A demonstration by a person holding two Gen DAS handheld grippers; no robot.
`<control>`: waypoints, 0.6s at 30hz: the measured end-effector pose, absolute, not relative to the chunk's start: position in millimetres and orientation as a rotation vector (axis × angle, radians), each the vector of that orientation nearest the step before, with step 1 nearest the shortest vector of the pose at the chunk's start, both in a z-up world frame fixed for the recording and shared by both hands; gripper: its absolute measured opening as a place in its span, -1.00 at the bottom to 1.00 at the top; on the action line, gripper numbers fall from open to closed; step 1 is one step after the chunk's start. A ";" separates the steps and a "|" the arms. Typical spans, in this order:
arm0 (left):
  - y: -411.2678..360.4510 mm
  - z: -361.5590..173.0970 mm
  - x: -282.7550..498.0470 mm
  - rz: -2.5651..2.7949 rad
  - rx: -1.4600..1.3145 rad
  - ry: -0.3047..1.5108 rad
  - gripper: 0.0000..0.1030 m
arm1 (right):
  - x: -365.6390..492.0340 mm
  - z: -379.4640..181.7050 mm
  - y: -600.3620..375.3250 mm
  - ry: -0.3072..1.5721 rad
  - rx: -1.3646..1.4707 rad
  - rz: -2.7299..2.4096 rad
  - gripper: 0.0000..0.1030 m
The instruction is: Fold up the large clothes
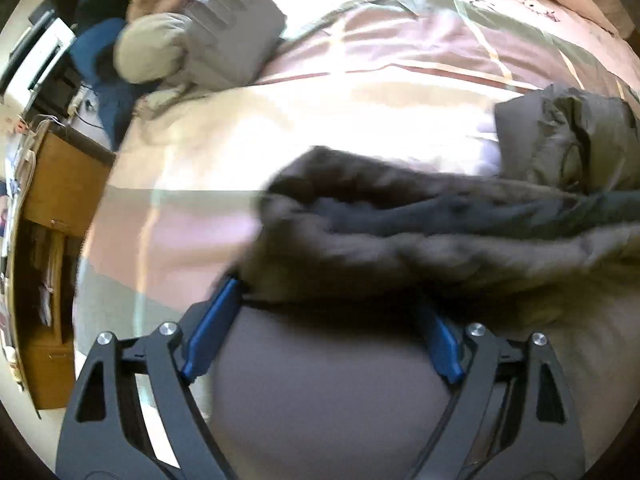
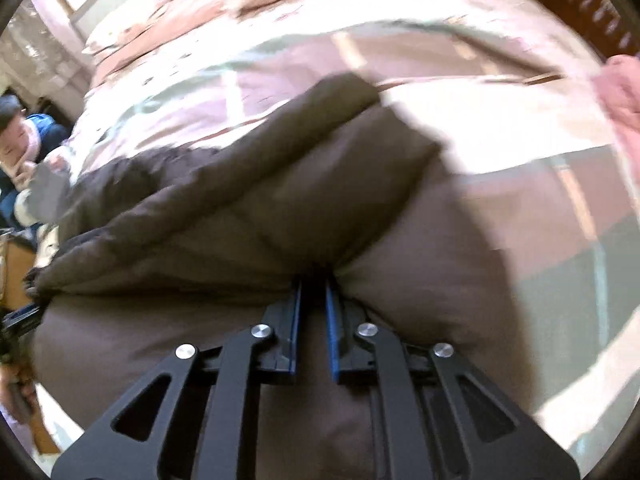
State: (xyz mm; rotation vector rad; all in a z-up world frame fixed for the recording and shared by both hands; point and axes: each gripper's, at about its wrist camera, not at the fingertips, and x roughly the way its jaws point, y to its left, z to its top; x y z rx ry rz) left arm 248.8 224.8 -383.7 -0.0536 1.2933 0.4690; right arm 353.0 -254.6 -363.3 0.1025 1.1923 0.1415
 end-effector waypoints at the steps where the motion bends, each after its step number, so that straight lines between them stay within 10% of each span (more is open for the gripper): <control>1: 225.1 -380.6 245.4 0.473 -0.036 1.291 0.65 | 348.9 -357.0 -261.9 1.166 0.086 0.110 -0.14; 3: 226.8 -370.4 237.5 0.509 -0.013 1.278 0.65 | 339.7 -346.0 -272.6 1.116 0.088 0.093 0.83; 4: 228.0 -361.1 232.0 0.510 -0.037 1.252 0.65 | 336.3 -341.7 -274.0 1.104 0.090 0.092 0.93; 18: 189.0 -365.9 242.1 0.370 -0.087 1.247 0.69 | 338.0 -349.2 -53.7 1.145 -0.249 0.343 0.92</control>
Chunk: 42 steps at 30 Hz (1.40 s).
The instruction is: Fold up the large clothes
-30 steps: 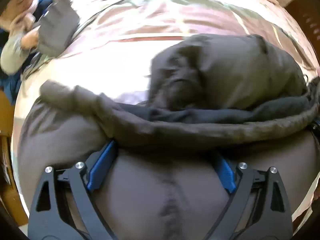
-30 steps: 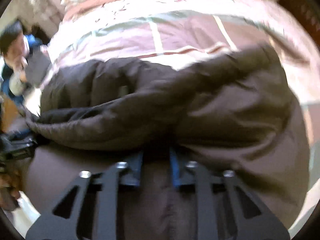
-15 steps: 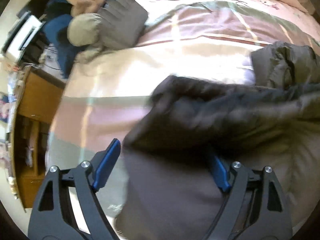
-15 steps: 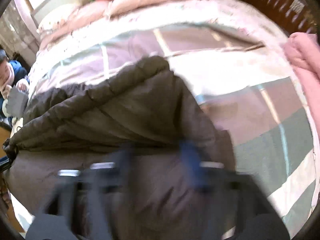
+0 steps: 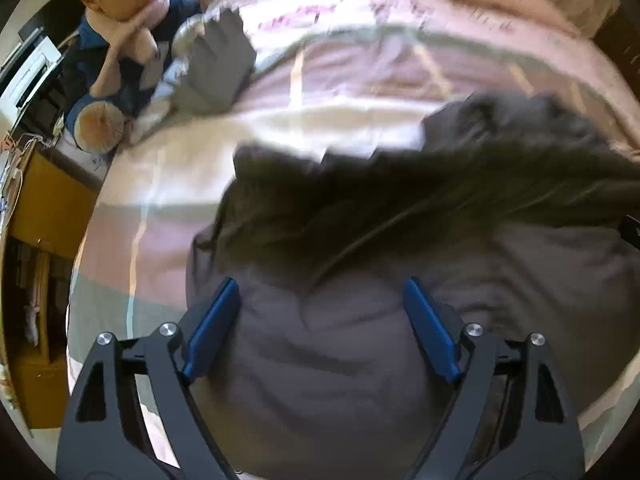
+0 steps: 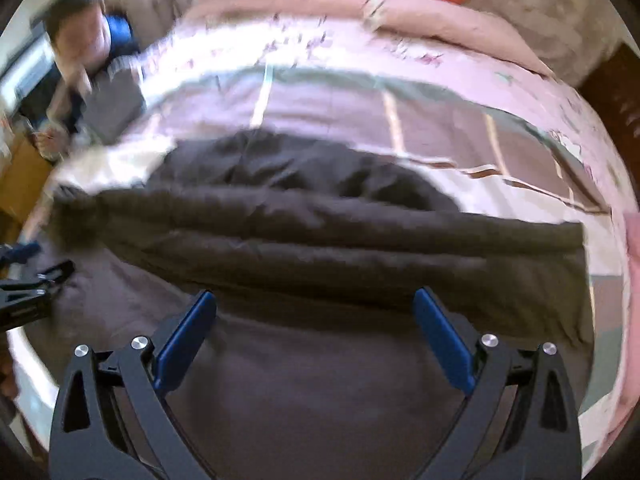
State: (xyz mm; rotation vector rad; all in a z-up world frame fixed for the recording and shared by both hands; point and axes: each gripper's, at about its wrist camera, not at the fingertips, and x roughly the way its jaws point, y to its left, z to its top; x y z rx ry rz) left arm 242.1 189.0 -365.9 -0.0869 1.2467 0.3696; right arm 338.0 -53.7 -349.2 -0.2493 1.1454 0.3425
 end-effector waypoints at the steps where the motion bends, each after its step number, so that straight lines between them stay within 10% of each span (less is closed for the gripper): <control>1: 192.8 -371.0 241.3 0.374 -0.102 1.262 0.74 | 343.1 -359.7 -49.1 1.168 -0.251 0.320 0.97; 19: 272.3 -379.5 185.5 0.432 -0.269 1.293 0.91 | 365.9 -367.3 -142.2 1.212 -0.141 0.053 0.97; 30: 238.2 -330.4 199.5 0.288 -0.367 1.160 0.21 | 358.1 -330.5 -125.3 1.135 -0.045 0.174 0.97; 42: 204.8 -387.0 243.8 0.256 -0.326 1.273 0.29 | 378.4 -379.8 -36.7 1.217 -0.147 0.225 0.97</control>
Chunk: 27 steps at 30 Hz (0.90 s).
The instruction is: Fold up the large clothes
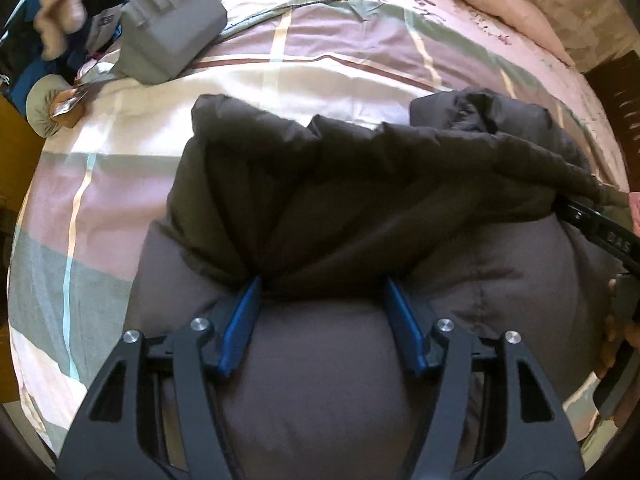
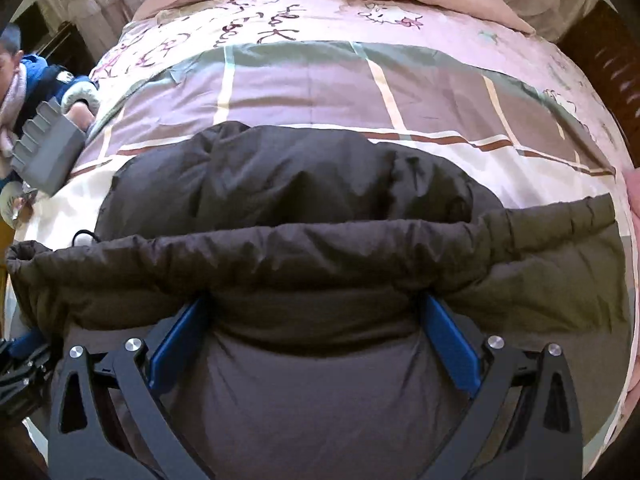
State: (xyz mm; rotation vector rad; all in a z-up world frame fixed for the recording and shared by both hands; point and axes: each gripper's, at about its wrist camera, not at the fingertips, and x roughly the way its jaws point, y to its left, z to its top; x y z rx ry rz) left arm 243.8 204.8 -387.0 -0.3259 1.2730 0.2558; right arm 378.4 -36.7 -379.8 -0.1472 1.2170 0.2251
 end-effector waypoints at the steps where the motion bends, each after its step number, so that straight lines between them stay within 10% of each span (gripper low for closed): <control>1: 205.5 -390.1 248.9 0.261 -0.316 1.283 0.33 | 381.4 -383.4 -33.9 1.221 -0.171 0.225 0.97; 17: 183.0 -324.4 245.3 0.206 -0.299 1.127 0.37 | 330.9 -318.6 -120.1 1.009 -0.226 0.124 0.97; 27: 177.2 -378.4 234.4 0.255 -0.290 1.249 0.39 | 316.9 -381.6 -225.5 1.173 -0.146 0.003 0.97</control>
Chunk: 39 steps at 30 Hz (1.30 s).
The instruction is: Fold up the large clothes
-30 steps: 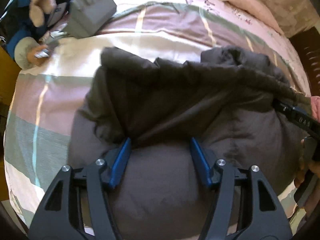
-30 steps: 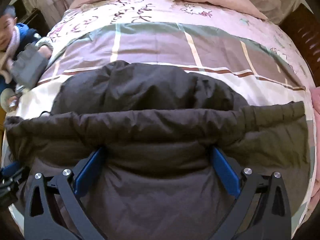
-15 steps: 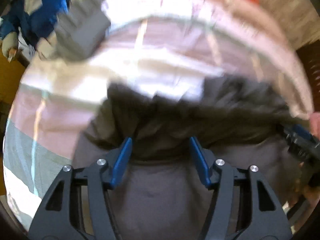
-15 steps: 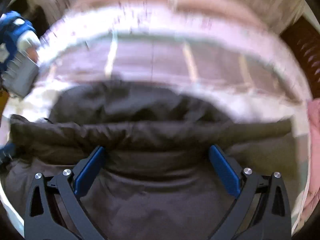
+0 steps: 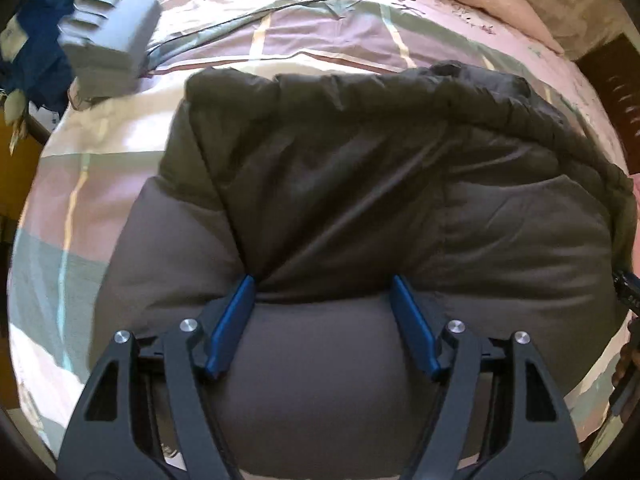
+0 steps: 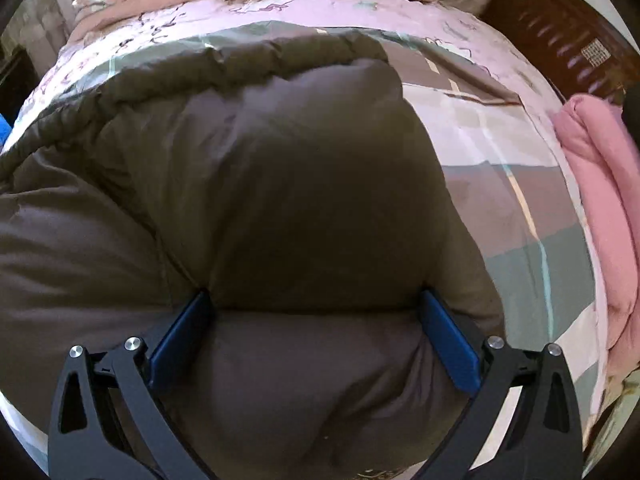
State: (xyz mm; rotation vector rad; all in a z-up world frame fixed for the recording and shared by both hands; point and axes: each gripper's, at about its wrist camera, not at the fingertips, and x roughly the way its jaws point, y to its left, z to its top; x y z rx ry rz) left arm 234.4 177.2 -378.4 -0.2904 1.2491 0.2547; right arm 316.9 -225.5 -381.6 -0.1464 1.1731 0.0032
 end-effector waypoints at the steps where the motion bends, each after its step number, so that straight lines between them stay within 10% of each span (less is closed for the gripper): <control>1: 177.1 -369.8 233.5 0.258 -0.306 1.237 0.36 | 315.3 -373.2 -223.7 1.167 -0.142 -0.013 0.97; 39: 69.4 -339.5 175.8 0.184 -0.163 1.208 0.51 | 256.6 -359.5 -142.4 1.226 -0.052 0.145 0.97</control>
